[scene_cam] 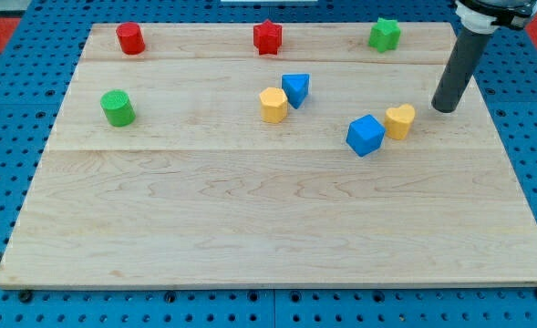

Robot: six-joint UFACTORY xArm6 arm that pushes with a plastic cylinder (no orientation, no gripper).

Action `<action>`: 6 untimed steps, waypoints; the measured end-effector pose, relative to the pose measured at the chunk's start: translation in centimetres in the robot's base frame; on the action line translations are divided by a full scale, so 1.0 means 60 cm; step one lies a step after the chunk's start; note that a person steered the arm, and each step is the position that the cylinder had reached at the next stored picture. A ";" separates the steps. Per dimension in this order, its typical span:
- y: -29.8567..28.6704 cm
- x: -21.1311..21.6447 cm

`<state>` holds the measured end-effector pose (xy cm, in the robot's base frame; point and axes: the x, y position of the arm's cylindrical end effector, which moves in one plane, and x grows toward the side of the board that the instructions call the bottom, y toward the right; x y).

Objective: Point at the yellow hexagon

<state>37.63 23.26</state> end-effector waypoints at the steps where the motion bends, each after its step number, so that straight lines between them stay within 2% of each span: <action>1: -0.047 0.013; 2: -0.053 0.013; 3: 0.015 0.013; 4: -0.019 0.139; 5: -0.156 0.192; 6: -0.364 0.180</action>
